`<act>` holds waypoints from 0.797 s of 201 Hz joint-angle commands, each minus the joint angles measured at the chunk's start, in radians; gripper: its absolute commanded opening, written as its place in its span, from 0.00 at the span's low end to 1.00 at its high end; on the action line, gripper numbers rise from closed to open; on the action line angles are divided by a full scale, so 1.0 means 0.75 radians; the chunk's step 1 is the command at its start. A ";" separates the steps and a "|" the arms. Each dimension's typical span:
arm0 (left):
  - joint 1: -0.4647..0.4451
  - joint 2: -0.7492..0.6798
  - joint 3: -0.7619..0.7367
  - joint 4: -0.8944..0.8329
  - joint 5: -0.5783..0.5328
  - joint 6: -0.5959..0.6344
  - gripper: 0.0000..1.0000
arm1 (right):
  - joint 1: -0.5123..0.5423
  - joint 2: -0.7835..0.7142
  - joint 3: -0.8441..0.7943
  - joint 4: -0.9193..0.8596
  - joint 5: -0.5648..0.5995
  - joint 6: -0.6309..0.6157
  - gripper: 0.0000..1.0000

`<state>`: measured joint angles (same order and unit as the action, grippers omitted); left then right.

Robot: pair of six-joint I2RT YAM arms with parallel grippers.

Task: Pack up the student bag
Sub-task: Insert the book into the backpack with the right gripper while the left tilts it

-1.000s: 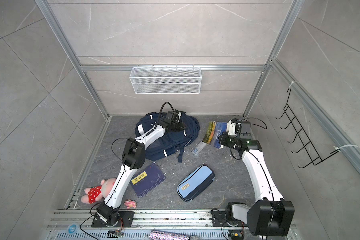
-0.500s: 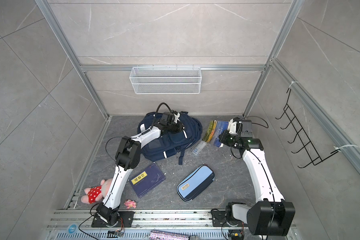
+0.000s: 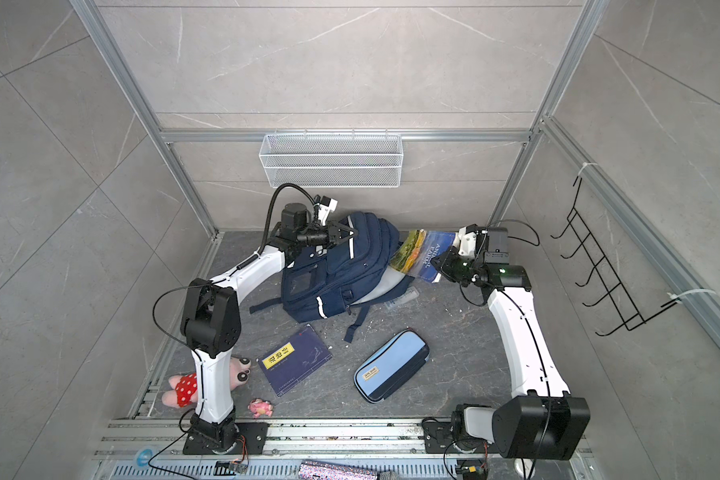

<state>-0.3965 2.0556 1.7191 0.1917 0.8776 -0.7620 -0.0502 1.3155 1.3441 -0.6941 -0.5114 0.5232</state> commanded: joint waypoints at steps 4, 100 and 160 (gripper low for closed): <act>0.031 -0.164 0.031 0.354 0.210 -0.104 0.00 | 0.013 0.055 0.112 -0.075 -0.129 -0.091 0.00; 0.097 -0.096 0.149 0.750 0.551 -0.498 0.00 | 0.238 0.345 0.184 0.067 -0.353 -0.190 0.00; 0.100 -0.147 0.095 0.728 0.574 -0.489 0.00 | 0.301 0.486 0.181 0.287 -0.456 -0.099 0.00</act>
<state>-0.3237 2.0514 1.7485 0.5621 1.2694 -1.1091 0.1474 1.6455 1.4525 -0.6254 -0.7872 0.4187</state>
